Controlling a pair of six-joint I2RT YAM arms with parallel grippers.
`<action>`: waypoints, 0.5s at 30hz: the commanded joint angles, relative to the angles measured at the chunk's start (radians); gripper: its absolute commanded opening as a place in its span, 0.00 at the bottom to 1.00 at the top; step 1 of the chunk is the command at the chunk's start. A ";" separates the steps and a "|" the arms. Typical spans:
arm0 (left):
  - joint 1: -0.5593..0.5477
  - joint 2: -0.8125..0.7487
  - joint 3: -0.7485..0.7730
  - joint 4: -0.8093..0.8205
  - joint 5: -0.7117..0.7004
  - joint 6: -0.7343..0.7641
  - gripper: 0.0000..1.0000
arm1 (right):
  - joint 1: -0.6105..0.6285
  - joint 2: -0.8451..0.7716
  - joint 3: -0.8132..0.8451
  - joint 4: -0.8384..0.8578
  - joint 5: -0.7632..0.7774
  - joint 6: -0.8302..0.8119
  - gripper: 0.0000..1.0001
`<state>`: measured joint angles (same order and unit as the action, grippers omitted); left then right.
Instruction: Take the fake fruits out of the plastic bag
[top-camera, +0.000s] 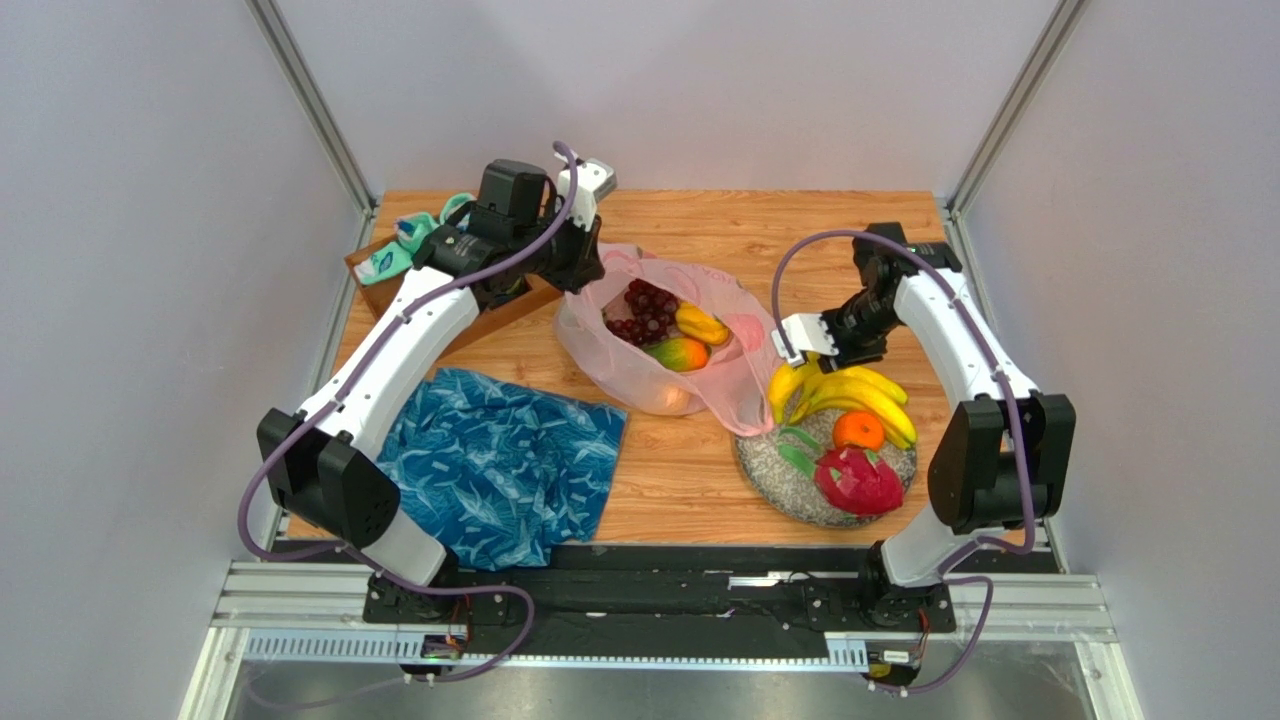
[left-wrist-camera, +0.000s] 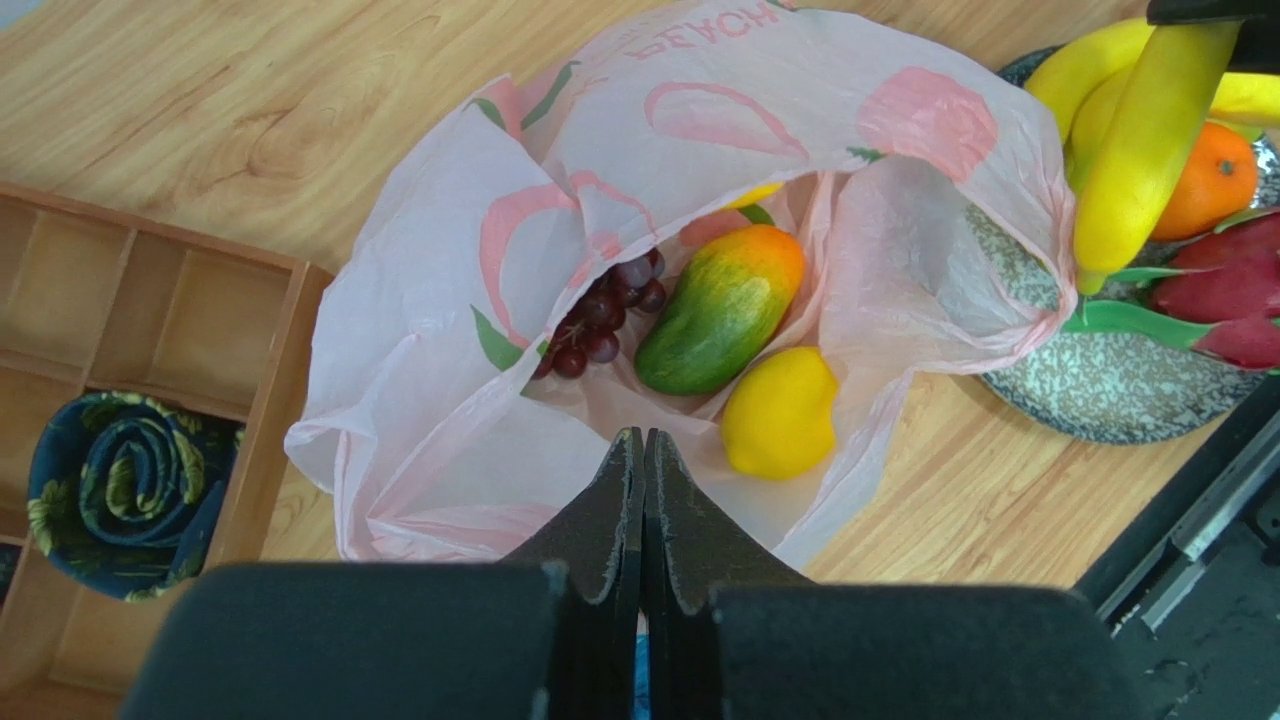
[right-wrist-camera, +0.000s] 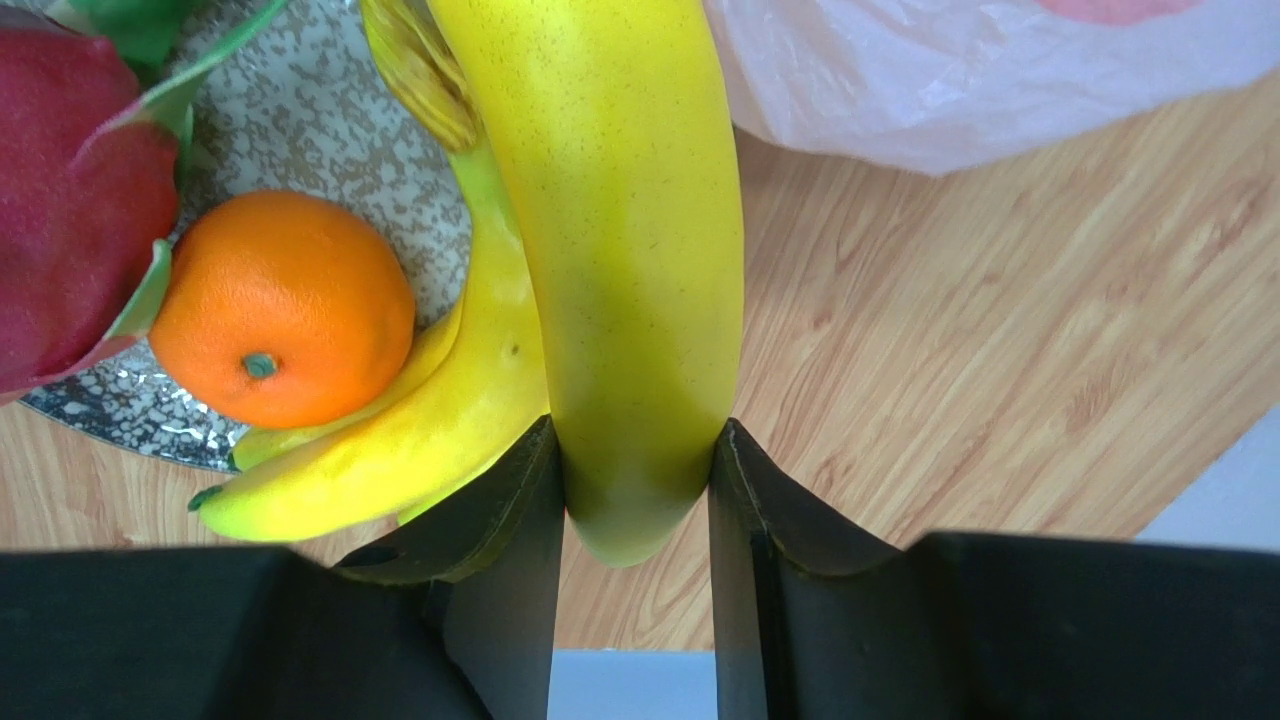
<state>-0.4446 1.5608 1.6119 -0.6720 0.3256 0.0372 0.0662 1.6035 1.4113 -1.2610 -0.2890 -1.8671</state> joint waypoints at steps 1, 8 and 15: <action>0.003 -0.042 0.003 0.003 -0.026 0.039 0.00 | 0.049 0.026 0.015 -0.034 0.013 -0.012 0.28; 0.014 -0.045 0.011 0.002 -0.037 0.058 0.00 | 0.092 0.121 0.005 0.034 0.043 0.045 0.32; 0.014 -0.031 0.016 0.009 -0.014 0.050 0.00 | 0.110 0.154 -0.020 0.132 0.050 0.045 0.61</action>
<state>-0.4362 1.5608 1.6119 -0.6773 0.2977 0.0727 0.1669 1.7638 1.3998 -1.1946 -0.2436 -1.8275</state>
